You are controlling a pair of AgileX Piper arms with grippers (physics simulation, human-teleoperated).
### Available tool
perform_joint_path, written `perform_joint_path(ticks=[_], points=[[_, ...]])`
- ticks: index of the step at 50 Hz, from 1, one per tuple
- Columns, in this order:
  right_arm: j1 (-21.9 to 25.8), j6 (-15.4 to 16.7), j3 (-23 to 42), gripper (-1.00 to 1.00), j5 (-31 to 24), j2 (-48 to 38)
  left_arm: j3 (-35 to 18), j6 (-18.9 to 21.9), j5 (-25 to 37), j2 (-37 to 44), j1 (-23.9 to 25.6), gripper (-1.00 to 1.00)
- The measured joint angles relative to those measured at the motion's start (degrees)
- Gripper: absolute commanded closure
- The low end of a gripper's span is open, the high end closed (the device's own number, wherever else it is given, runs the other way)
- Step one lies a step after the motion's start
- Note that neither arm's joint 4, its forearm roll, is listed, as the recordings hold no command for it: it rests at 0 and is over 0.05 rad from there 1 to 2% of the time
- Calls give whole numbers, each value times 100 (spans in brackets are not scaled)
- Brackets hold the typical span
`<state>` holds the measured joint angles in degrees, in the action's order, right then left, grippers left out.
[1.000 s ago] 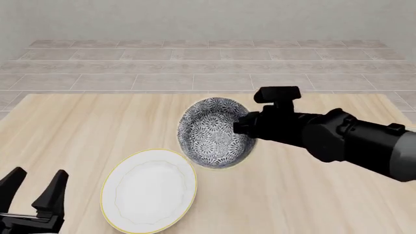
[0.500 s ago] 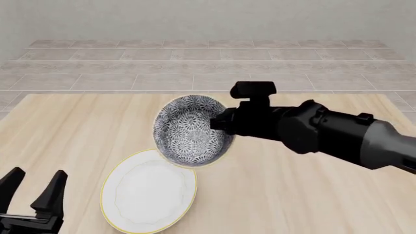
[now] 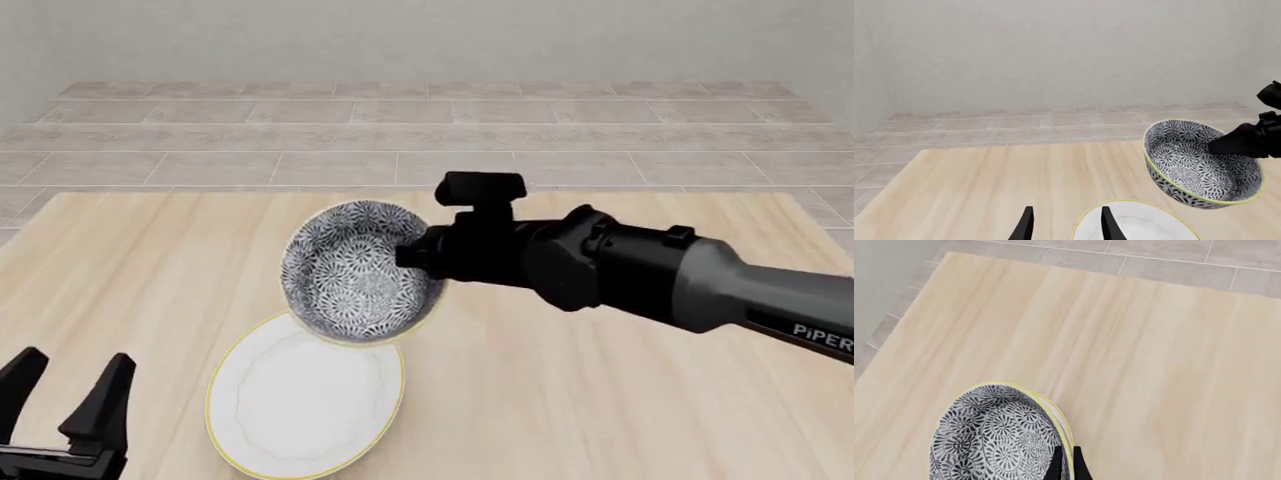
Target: Put the bowl on the plate.
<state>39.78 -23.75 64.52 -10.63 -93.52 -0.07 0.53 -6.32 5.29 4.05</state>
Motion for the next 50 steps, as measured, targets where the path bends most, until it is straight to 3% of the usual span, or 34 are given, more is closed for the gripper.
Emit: perform_joint_path(ticks=[50], points=[[327,-518,477,100,465,-1293,-4,33,373,-391,-22,-100]])
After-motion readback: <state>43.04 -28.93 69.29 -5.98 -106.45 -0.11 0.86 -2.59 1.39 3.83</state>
